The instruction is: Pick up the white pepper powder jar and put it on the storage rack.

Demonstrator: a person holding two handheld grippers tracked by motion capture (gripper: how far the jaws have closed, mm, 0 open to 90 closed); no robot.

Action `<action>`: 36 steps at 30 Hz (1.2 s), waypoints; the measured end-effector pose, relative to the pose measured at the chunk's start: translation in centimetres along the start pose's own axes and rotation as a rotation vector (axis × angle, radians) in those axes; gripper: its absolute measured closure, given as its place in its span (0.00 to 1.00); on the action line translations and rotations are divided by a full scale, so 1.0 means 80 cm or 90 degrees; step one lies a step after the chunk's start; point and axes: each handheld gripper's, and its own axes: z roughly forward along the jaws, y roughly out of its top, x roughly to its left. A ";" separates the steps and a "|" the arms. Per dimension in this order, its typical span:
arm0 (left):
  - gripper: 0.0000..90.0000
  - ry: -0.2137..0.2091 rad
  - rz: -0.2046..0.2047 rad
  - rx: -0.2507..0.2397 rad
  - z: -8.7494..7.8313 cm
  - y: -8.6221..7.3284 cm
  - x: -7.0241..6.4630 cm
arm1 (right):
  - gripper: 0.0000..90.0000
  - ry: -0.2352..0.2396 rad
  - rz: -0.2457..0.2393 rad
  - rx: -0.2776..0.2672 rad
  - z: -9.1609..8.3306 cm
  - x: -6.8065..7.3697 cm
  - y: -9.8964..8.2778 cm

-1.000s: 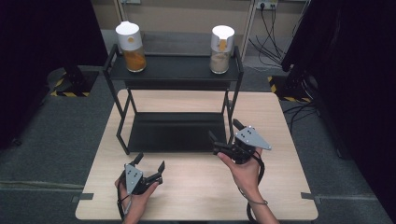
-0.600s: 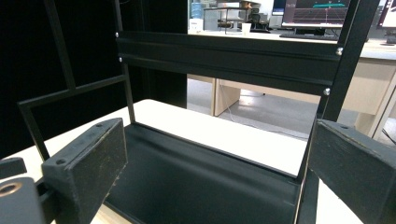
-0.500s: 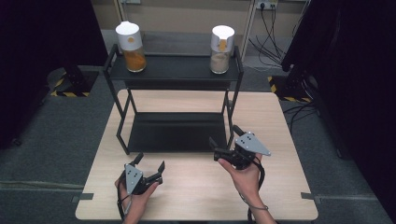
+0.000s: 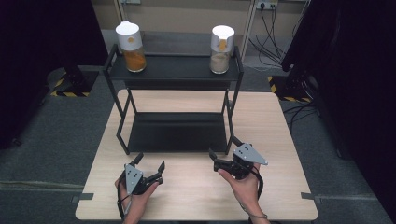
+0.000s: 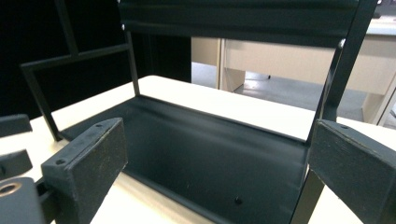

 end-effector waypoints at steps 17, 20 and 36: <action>0.13 0.000 0.000 -0.001 0.000 0.000 0.000 | 0.05 0.002 0.016 0.033 -0.007 0.002 -0.039; 0.13 0.000 0.000 -0.001 0.000 0.000 0.000 | 0.05 0.003 0.022 0.041 -0.008 0.002 -0.049; 0.13 0.001 0.001 -0.003 0.000 -0.001 0.000 | 0.06 -0.004 0.019 0.046 -0.013 0.012 -0.088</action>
